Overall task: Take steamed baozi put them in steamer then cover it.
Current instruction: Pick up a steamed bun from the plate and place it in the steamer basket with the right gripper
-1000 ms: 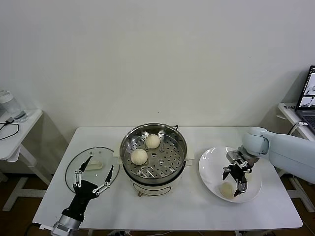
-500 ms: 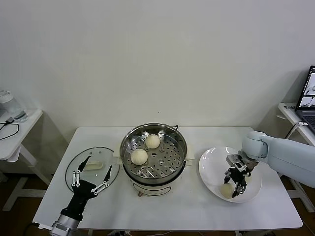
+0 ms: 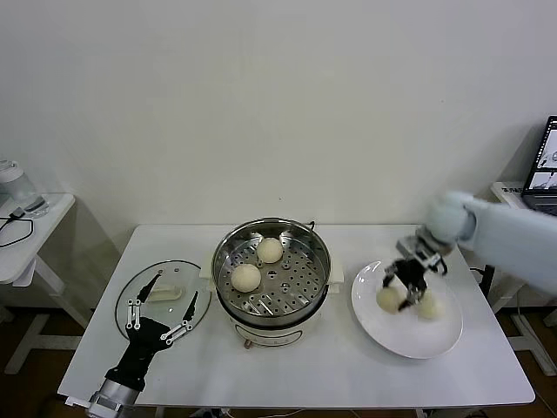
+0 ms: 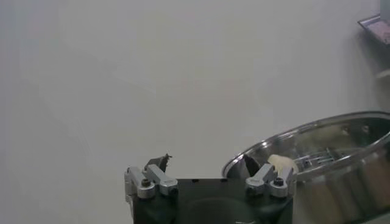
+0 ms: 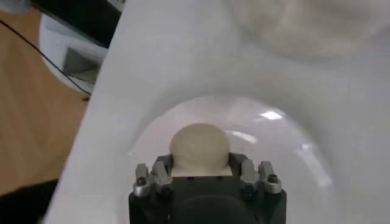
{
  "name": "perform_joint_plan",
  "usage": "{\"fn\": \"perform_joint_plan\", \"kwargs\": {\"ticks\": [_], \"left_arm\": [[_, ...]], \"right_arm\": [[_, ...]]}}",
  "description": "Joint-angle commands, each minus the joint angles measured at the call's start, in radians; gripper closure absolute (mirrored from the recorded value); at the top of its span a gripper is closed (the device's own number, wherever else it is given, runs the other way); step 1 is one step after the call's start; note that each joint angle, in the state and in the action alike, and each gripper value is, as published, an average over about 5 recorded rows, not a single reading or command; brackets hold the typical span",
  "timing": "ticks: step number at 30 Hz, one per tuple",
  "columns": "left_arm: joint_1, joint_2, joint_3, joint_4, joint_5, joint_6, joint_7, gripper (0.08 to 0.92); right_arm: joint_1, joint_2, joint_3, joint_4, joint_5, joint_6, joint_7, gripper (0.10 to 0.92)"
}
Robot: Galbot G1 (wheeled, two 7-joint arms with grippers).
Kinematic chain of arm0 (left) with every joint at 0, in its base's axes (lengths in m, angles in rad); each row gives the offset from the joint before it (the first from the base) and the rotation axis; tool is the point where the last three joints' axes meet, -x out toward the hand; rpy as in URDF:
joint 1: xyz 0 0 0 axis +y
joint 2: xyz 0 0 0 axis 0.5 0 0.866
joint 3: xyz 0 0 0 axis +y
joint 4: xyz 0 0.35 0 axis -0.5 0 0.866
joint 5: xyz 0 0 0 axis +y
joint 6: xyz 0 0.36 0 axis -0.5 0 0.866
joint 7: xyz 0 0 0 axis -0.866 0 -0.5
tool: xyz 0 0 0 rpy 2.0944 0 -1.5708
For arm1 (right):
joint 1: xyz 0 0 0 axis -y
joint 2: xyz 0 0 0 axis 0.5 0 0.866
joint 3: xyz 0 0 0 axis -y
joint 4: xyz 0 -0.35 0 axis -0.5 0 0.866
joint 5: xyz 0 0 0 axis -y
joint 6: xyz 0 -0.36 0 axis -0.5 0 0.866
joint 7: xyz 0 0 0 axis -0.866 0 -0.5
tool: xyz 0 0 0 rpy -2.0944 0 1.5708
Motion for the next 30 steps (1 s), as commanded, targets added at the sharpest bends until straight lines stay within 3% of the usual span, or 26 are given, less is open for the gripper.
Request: {"fn": "perform_joint_plan", "kwargs": {"ticks": [1,12,21,30], "left_arm": [[0.004,0.002,0.006,-0.009,0.000,-0.002,0.000,0.177],[0.004,-0.005,0.020,-0.016,0.001,-0.010,-0.002,0.177],[-0.005,-0.008,0.019,-0.006,0.000,-0.014,-0.001,0.177],[-0.006,-0.013,0.013,-0.005,-0.003,-0.018,-0.001,0.177]], "right_arm": [[0.323,0.240,-0.039,0.030,0.054,0.244,0.001,0.372],[0.232,0.468,-0.030,0.105,-0.138,0.483,0.117,0.371],[0.093,0.525,-0.016,0.108,-0.354,0.610,0.139,0.371],[0.002,0.545,0.006,0.088,-0.445,0.656,0.122,0.372]]}}
